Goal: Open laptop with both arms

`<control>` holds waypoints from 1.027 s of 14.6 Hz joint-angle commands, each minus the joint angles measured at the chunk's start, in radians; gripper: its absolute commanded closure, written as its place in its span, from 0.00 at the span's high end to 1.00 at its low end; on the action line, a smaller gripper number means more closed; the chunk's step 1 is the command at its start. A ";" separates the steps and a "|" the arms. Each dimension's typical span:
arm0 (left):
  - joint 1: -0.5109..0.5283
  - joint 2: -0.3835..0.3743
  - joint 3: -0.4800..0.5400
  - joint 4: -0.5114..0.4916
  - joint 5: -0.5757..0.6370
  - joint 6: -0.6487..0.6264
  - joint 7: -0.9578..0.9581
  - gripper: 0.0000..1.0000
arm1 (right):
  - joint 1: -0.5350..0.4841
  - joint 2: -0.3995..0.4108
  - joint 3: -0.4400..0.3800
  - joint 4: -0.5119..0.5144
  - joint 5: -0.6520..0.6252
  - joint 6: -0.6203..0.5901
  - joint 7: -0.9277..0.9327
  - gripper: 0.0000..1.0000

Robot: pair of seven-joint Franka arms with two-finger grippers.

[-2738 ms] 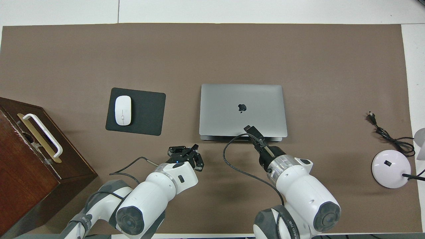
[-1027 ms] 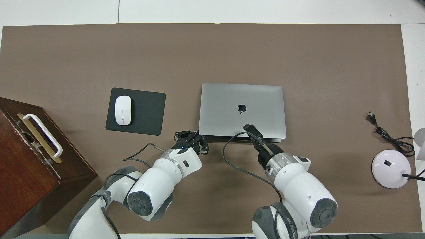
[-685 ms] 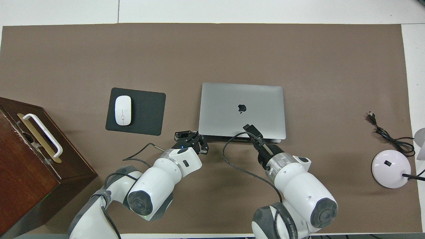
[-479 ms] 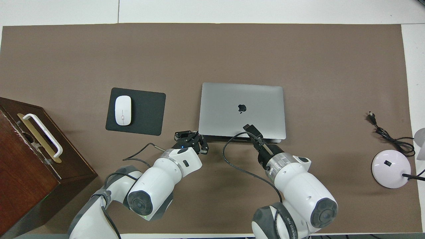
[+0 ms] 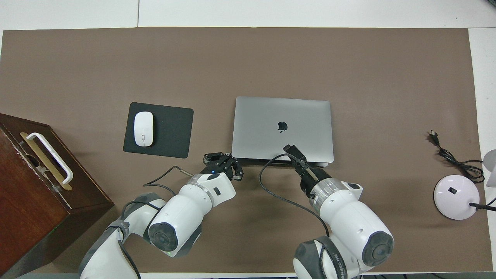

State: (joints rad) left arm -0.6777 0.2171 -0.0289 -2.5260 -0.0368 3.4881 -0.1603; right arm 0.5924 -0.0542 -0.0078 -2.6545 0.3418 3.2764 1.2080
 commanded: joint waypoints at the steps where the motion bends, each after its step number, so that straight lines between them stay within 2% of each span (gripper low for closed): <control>1: 0.013 -0.037 -0.002 -0.034 0.020 0.017 0.016 0.00 | 0.006 0.013 0.005 0.010 0.023 0.023 0.010 1.00; 6: 0.013 -0.042 -0.002 -0.054 0.020 0.016 0.018 0.00 | 0.006 0.013 0.005 0.010 0.023 0.020 0.010 1.00; 15: 0.015 -0.010 -0.002 -0.017 0.025 0.014 0.019 0.00 | 0.006 0.013 0.005 0.010 0.023 0.022 0.010 1.00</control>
State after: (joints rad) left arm -0.6744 0.2058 -0.0290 -2.5453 -0.0295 3.4946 -0.1546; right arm 0.5945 -0.0541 -0.0075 -2.6533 0.3418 3.2764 1.2080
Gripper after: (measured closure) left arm 0.991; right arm 0.000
